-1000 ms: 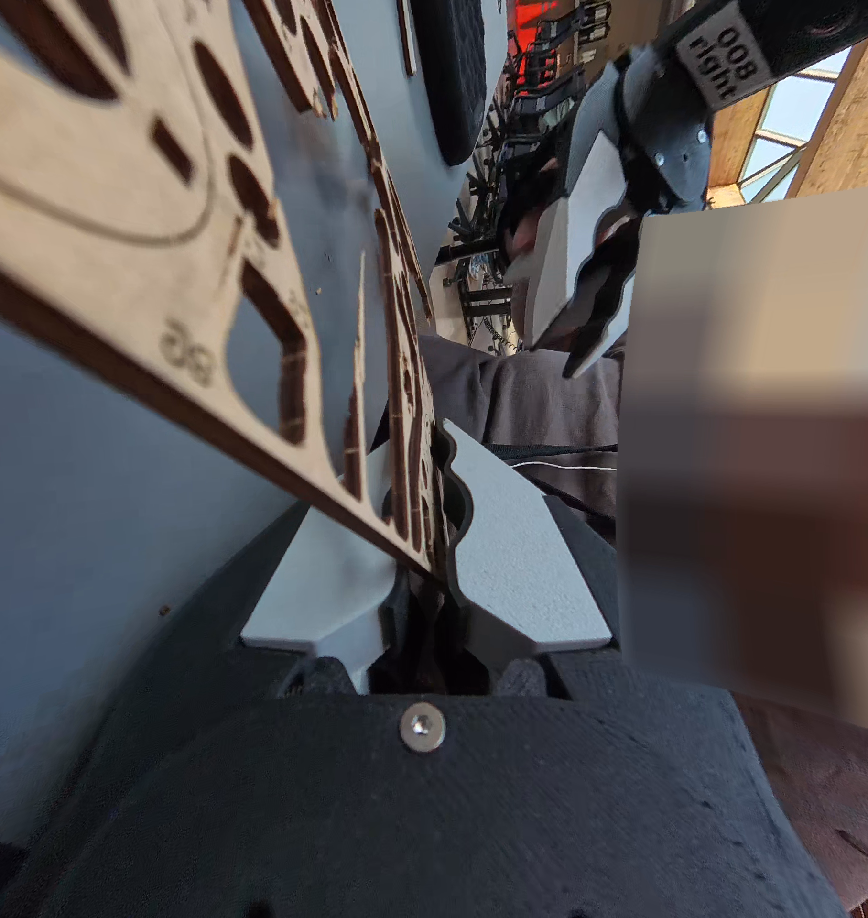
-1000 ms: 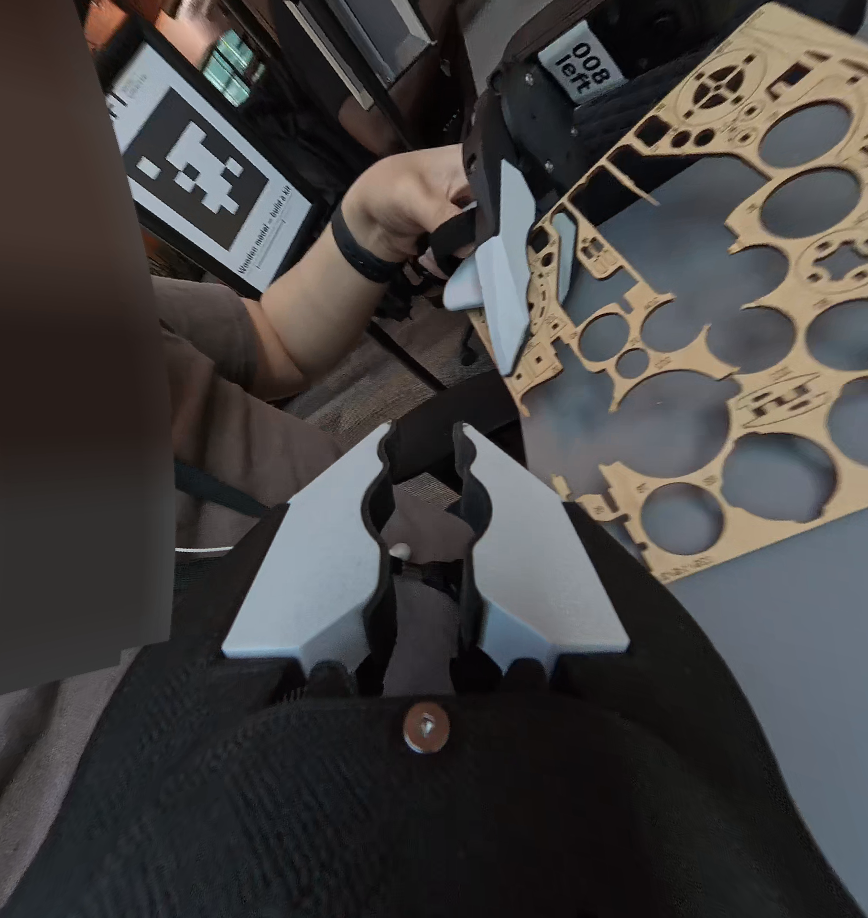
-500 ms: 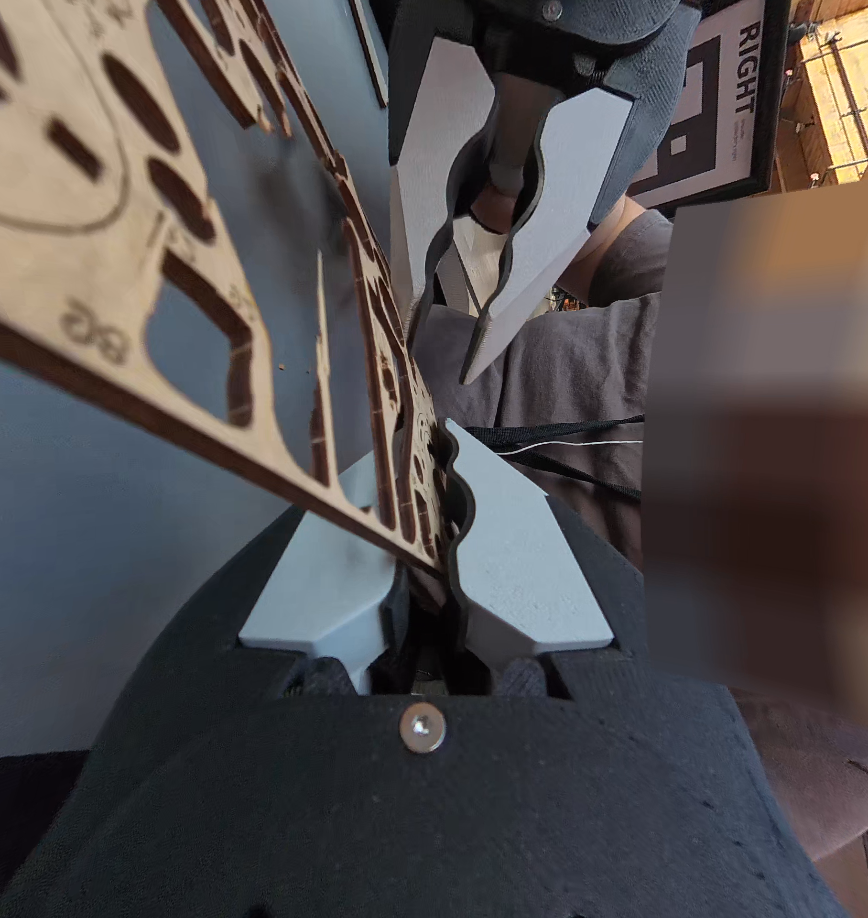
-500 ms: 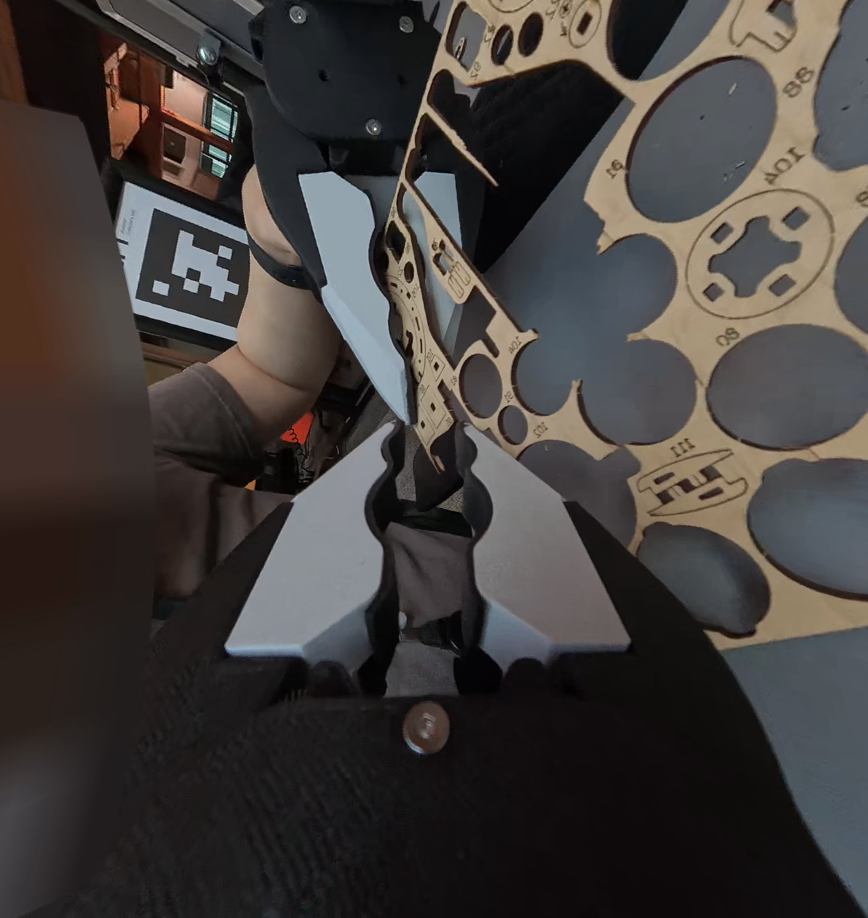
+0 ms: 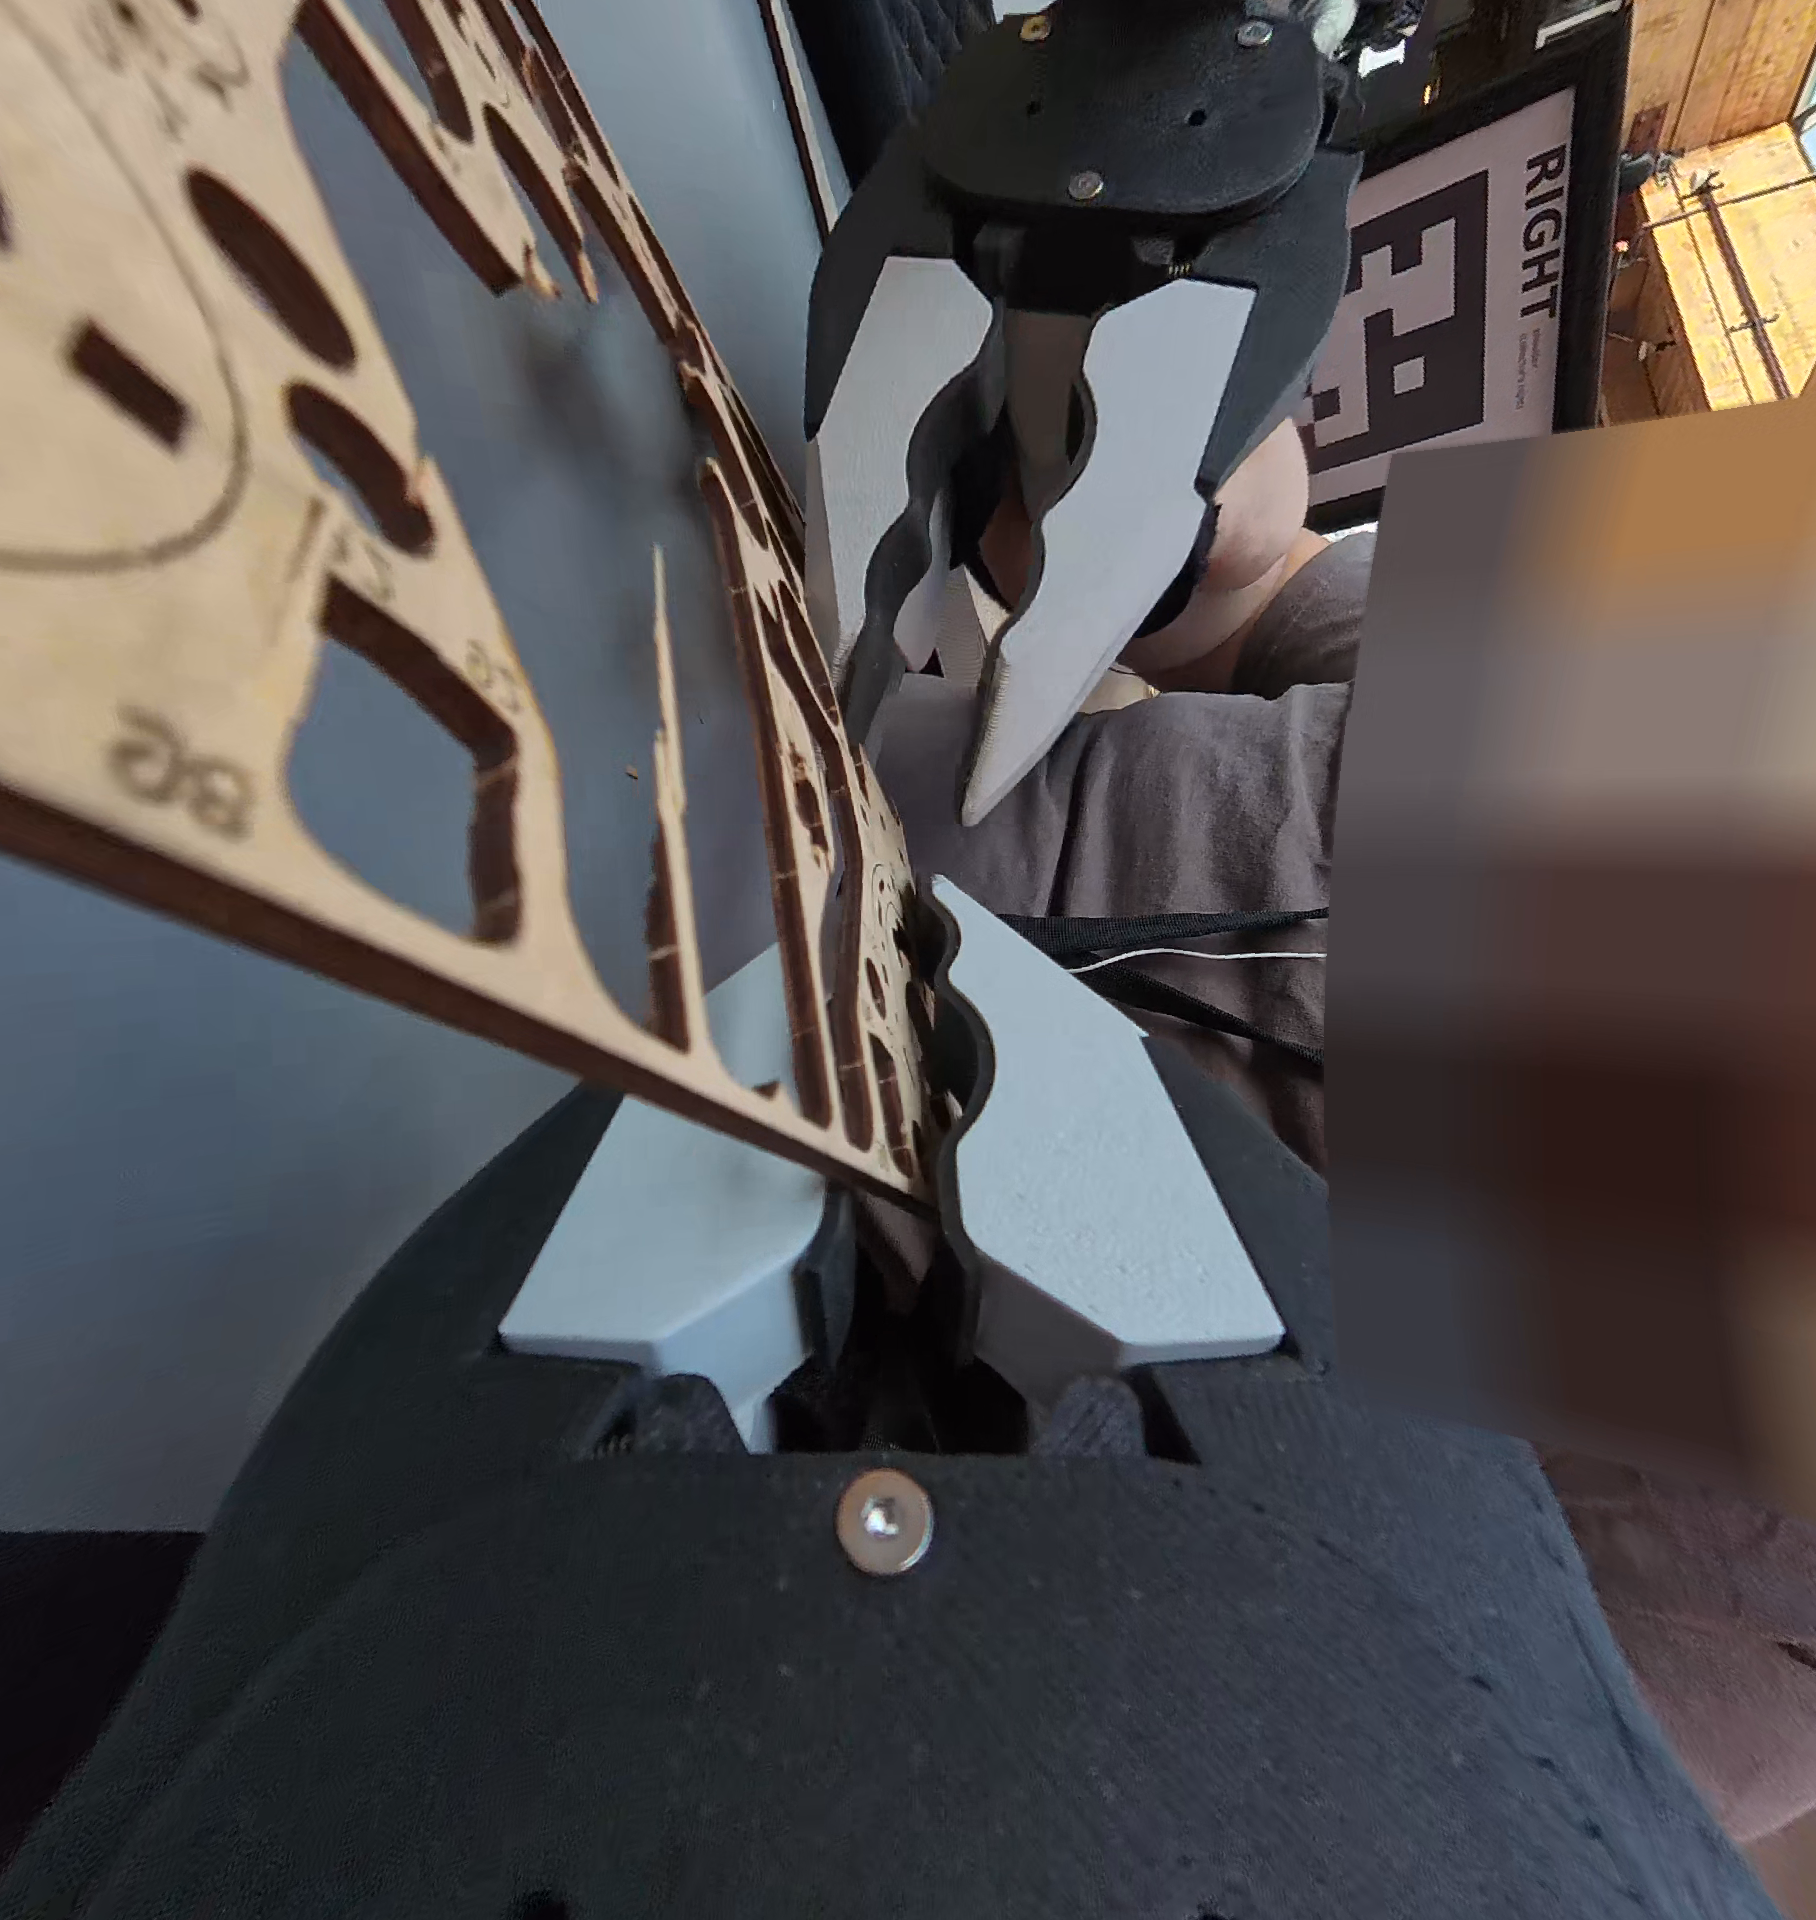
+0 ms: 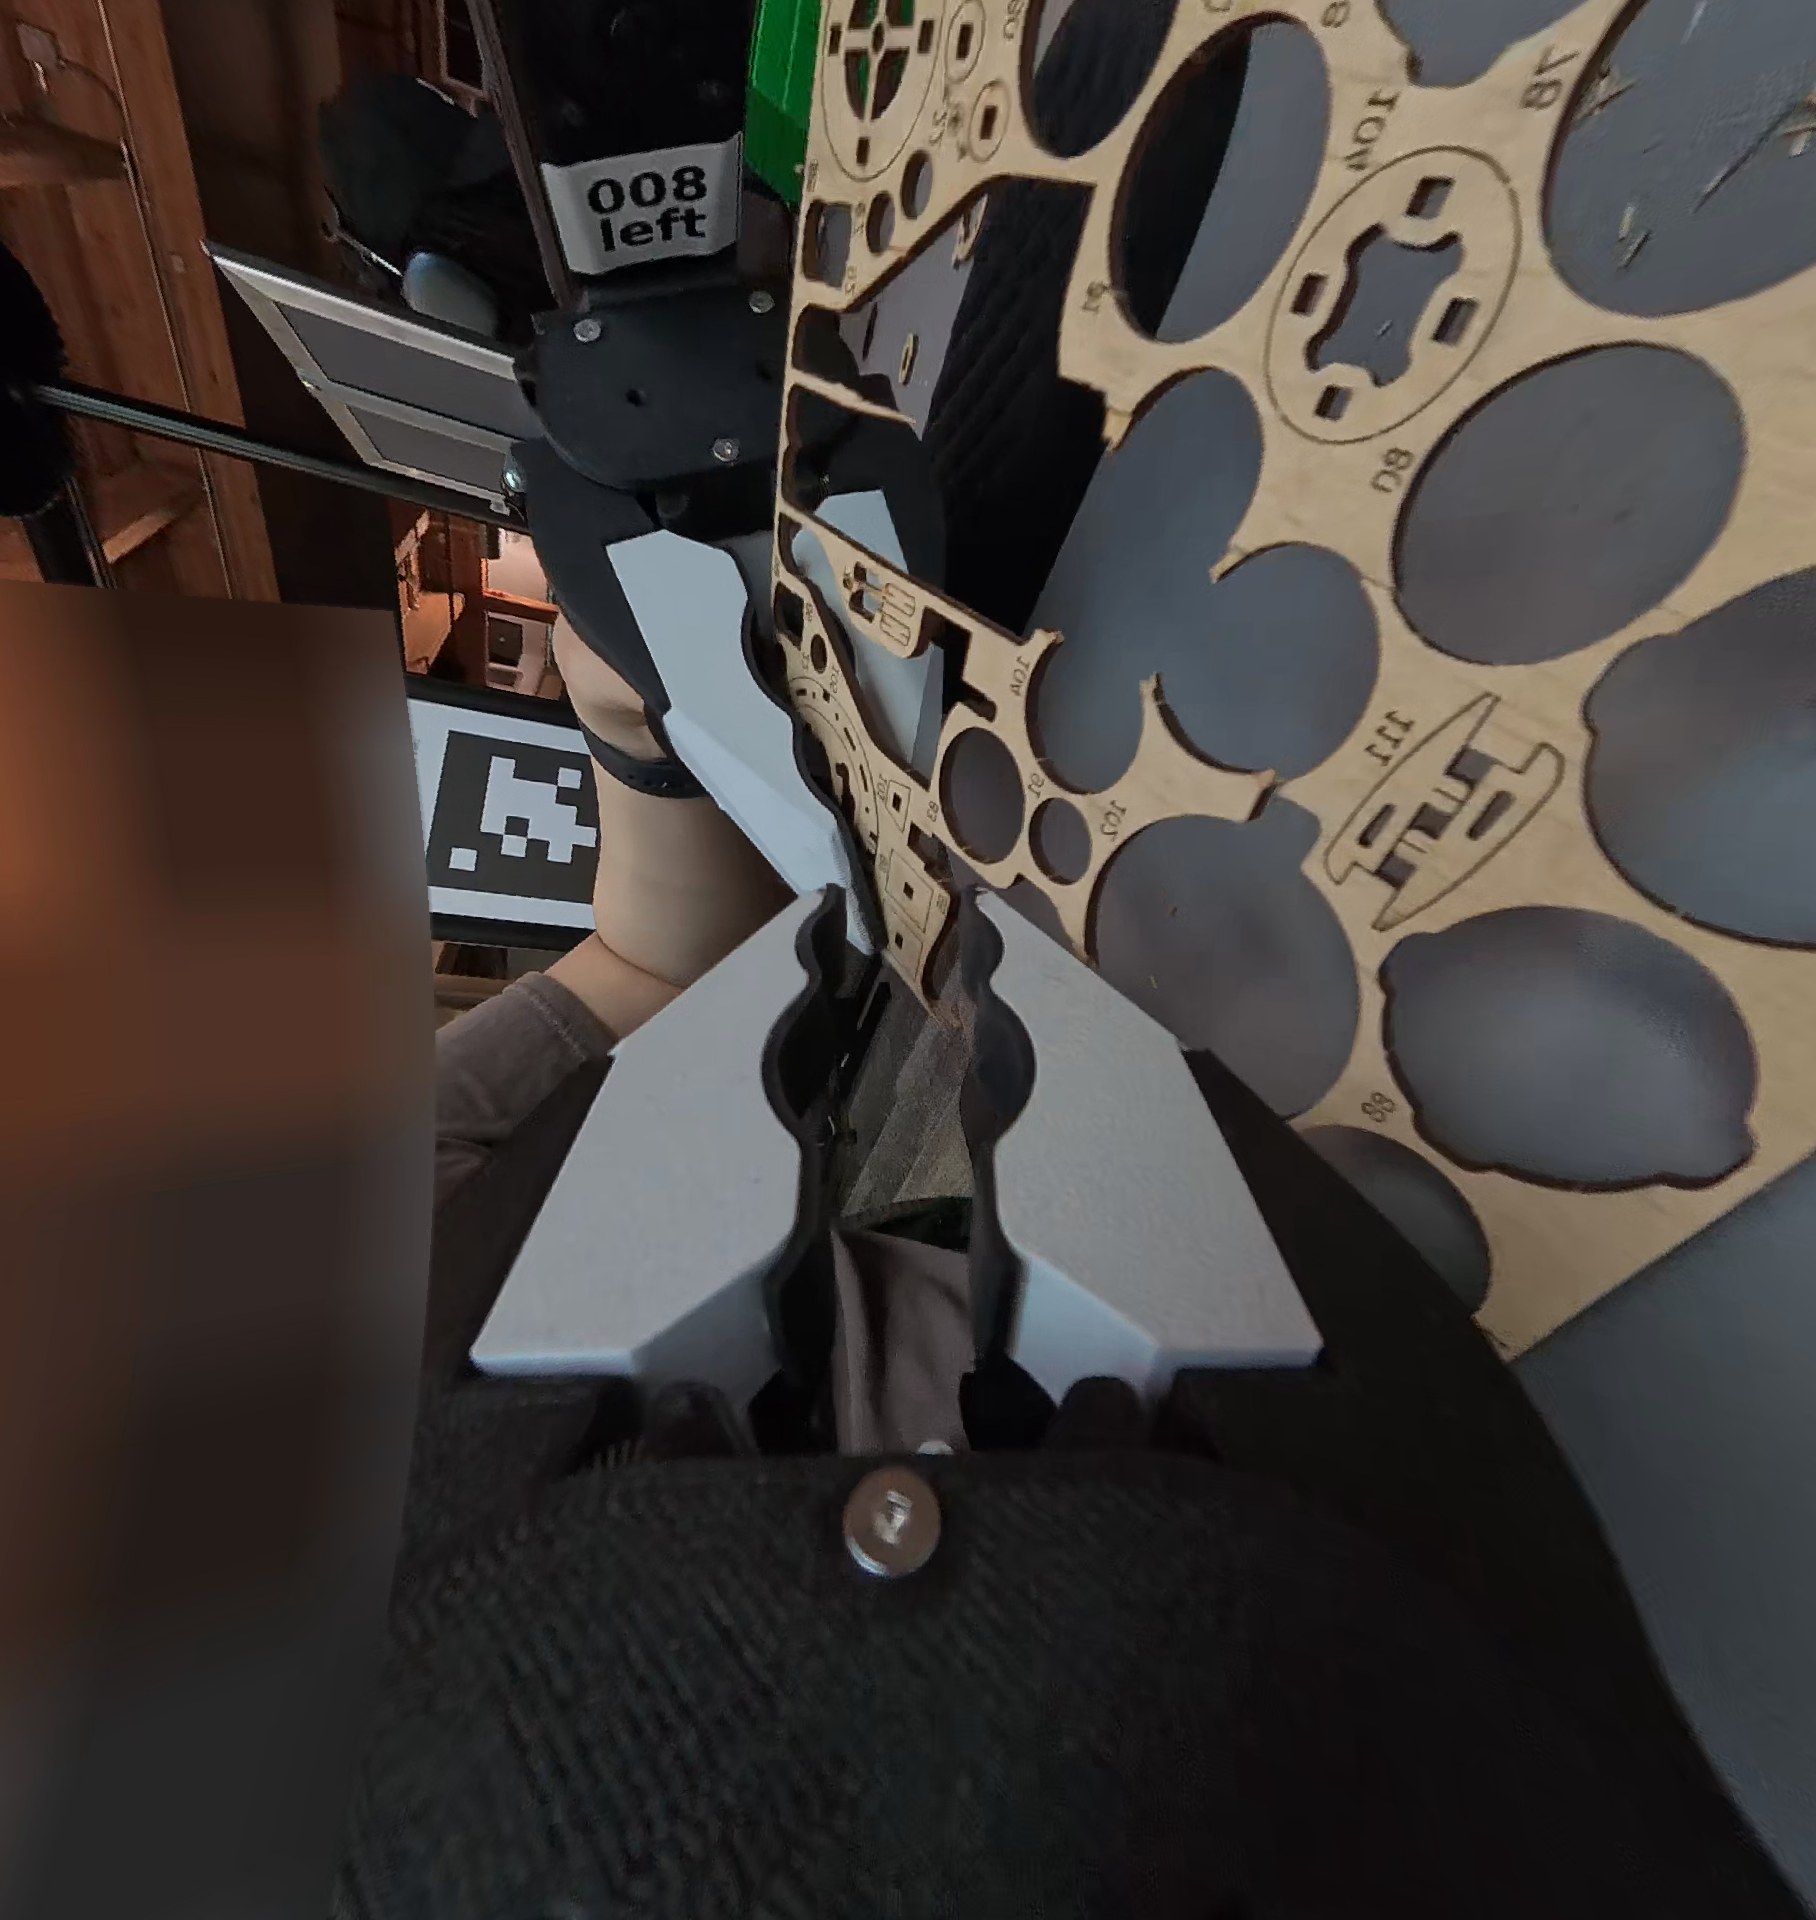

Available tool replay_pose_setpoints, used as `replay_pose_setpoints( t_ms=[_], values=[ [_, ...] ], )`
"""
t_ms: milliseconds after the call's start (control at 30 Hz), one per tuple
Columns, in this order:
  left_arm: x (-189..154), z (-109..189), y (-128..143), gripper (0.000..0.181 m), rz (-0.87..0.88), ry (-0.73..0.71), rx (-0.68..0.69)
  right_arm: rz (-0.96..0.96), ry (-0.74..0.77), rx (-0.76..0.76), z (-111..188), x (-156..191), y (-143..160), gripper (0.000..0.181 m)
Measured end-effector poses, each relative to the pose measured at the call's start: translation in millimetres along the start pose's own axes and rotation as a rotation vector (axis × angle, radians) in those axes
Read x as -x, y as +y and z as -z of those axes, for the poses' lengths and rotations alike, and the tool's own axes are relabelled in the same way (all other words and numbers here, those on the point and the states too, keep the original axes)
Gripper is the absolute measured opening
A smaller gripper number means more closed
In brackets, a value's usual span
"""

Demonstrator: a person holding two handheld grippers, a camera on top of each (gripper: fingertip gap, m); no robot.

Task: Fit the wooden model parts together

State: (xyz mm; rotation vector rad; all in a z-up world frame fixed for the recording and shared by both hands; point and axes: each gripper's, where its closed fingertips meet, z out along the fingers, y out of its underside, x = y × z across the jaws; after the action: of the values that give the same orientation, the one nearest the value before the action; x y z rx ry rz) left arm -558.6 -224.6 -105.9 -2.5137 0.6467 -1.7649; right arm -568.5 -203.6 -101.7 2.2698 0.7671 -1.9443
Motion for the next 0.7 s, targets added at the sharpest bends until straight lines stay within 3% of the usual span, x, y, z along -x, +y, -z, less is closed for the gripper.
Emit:
replay_pose_setpoints(
  t_ms=[133, 300, 433, 633, 700],
  values=[
    [4.6, 2.3, -0.3, 0.004, -0.008, -0.015, -0.019, -0.046, -0.026, -0.035, -3.3, -1.1, 0.1, 0.023],
    [3.1, 1.4, -3.3, 0.003, -0.017, -0.034, -0.046, -0.050, 0.023, -0.014, -1.1, -4.5, 0.1, 0.013],
    [3.4, 4.6, -10.3, 0.001, -0.035, -0.116, -0.090, -0.129, 0.008, 0.070, -3.3, -1.6, 9.7, 0.018],
    [-10.4, 4.4, -14.9, 0.001, -0.049, -0.048, -0.164, -0.140, -0.073, -0.115, 0.6, 7.5, -7.0, 0.016],
    [-9.5, 4.2, -15.2, 0.000, -0.032, -0.021, -0.177, -0.105, -0.082, -0.159, 0.5, 9.8, -9.4, 0.006]
  ],
)
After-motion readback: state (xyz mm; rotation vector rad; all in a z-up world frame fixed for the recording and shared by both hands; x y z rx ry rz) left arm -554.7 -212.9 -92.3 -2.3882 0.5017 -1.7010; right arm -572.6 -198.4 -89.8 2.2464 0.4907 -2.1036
